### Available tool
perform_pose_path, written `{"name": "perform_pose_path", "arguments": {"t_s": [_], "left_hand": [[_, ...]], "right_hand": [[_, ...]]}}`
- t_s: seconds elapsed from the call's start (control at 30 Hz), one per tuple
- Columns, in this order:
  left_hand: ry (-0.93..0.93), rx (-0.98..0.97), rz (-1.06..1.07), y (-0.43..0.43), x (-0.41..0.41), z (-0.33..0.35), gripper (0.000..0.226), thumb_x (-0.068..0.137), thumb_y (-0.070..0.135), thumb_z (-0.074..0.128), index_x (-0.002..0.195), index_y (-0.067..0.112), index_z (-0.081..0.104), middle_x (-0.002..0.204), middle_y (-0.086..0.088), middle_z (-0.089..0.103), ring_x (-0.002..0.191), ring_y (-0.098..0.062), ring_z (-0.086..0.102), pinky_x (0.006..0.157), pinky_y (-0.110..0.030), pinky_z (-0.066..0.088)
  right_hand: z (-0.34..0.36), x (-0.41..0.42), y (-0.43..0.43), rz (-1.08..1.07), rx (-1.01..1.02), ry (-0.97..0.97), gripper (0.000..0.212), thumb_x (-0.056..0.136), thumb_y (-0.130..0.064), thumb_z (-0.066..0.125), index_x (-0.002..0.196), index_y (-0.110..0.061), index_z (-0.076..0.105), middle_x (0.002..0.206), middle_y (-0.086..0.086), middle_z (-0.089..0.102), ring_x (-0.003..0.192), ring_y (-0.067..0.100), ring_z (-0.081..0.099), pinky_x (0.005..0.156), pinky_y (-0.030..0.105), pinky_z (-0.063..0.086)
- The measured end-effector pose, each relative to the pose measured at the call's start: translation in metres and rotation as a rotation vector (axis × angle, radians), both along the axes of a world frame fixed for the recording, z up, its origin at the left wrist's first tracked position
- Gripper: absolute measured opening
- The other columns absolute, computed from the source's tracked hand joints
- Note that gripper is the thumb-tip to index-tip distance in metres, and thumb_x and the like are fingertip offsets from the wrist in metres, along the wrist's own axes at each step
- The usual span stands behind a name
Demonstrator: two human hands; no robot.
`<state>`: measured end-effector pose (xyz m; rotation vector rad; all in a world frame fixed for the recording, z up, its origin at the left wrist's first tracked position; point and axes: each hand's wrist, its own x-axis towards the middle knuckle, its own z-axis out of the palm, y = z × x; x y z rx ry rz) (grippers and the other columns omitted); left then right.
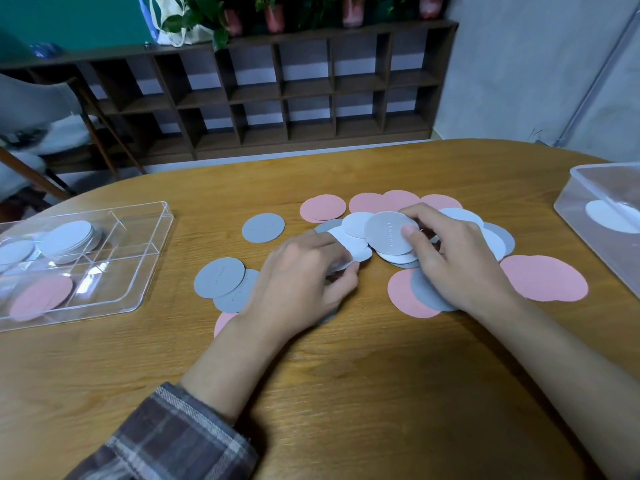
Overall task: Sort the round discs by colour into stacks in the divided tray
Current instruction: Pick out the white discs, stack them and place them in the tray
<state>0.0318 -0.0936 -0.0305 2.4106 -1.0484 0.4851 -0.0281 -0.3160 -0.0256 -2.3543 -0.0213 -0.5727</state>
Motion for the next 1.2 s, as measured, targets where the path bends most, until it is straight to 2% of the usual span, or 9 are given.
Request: {"name": "perform_pose_path", "arguments": {"t_s": [0.23, 0.37, 0.53, 0.77, 0.93, 1.0, 1.1, 1.17, 1.2], "left_hand": [[-0.066, -0.134, -0.073, -0.003, -0.002, 0.000, 0.022, 0.103, 0.026, 0.058, 0.093, 0.014, 0.073, 0.085, 0.003, 0.068, 0.081, -0.021, 0.059, 0.070, -0.039, 0.049], [0.006, -0.294, -0.033, -0.004, 0.001, -0.001, 0.016, 0.101, 0.018, 0.063, 0.091, 0.012, 0.073, 0.081, 0.002, 0.069, 0.072, -0.013, 0.057, 0.069, -0.030, 0.047], [0.179, -0.380, 0.035, -0.006, 0.000, 0.000, 0.006, 0.098, 0.012, 0.069, 0.094, 0.010, 0.073, 0.078, 0.003, 0.073, 0.070, 0.007, 0.066, 0.065, -0.010, 0.047], [0.334, -0.492, 0.074, -0.011, -0.005, 0.001, 0.003, 0.094, 0.012, 0.075, 0.094, 0.010, 0.074, 0.071, 0.008, 0.072, 0.066, 0.001, 0.071, 0.063, -0.010, 0.051], [0.324, -0.486, 0.075, -0.012, -0.006, 0.000, 0.008, 0.093, 0.016, 0.077, 0.088, 0.011, 0.073, 0.070, 0.008, 0.072, 0.068, -0.003, 0.071, 0.064, -0.014, 0.053], [0.262, -0.420, 0.076, -0.010, -0.003, -0.003, 0.011, 0.094, 0.025, 0.076, 0.094, 0.015, 0.073, 0.081, 0.009, 0.075, 0.079, -0.004, 0.070, 0.072, -0.019, 0.053], [0.201, -0.195, 0.092, -0.007, 0.003, -0.010, 0.034, 0.094, 0.039, 0.073, 0.122, 0.020, 0.069, 0.123, 0.008, 0.071, 0.116, -0.013, 0.063, 0.093, -0.037, 0.052], [0.228, -0.066, 0.081, -0.006, 0.004, -0.012, 0.046, 0.095, 0.042, 0.071, 0.136, 0.022, 0.062, 0.143, 0.007, 0.062, 0.132, -0.016, 0.055, 0.104, -0.038, 0.048], [0.233, -0.036, 0.076, -0.006, 0.004, -0.013, 0.048, 0.096, 0.042, 0.069, 0.139, 0.021, 0.061, 0.146, 0.007, 0.060, 0.134, -0.016, 0.053, 0.105, -0.038, 0.047]], "right_hand": [[0.003, -0.002, 0.003, 0.037, -0.006, 0.031, 0.025, 0.107, -0.020, 0.049, 0.123, -0.027, 0.066, 0.095, -0.009, 0.067, 0.095, 0.002, 0.056, 0.074, 0.016, 0.040], [0.004, -0.003, 0.004, 0.081, 0.039, 0.018, 0.026, 0.107, -0.016, 0.049, 0.120, -0.028, 0.068, 0.087, -0.016, 0.066, 0.089, 0.009, 0.059, 0.071, 0.018, 0.041], [0.002, -0.003, 0.006, 0.116, 0.057, 0.024, 0.027, 0.108, -0.015, 0.046, 0.122, -0.024, 0.067, 0.085, -0.006, 0.067, 0.085, 0.012, 0.062, 0.074, 0.029, 0.047], [0.002, -0.006, 0.013, 0.168, 0.088, 0.054, 0.030, 0.105, -0.035, 0.043, 0.121, -0.025, 0.067, 0.080, -0.004, 0.065, 0.081, 0.015, 0.060, 0.069, 0.031, 0.045], [-0.001, -0.003, 0.010, 0.139, -0.008, 0.047, 0.018, 0.104, -0.025, 0.054, 0.118, -0.024, 0.066, 0.084, -0.009, 0.065, 0.083, 0.011, 0.061, 0.070, 0.030, 0.045], [-0.002, -0.002, 0.007, 0.115, -0.019, 0.044, 0.019, 0.105, -0.023, 0.054, 0.119, -0.024, 0.066, 0.081, -0.009, 0.064, 0.080, 0.011, 0.061, 0.071, 0.031, 0.046], [-0.002, 0.000, 0.003, 0.057, -0.019, 0.025, 0.021, 0.105, -0.021, 0.052, 0.121, -0.023, 0.066, 0.077, -0.016, 0.061, 0.080, 0.009, 0.059, 0.068, 0.023, 0.043], [-0.001, 0.000, 0.000, 0.026, -0.026, 0.025, 0.022, 0.107, -0.020, 0.049, 0.122, -0.022, 0.065, 0.079, -0.017, 0.060, 0.082, 0.008, 0.058, 0.069, 0.022, 0.042], [-0.001, 0.000, 0.000, 0.017, -0.039, 0.019, 0.022, 0.107, -0.020, 0.048, 0.122, -0.022, 0.064, 0.081, -0.014, 0.061, 0.082, 0.010, 0.057, 0.071, 0.027, 0.044]]}}
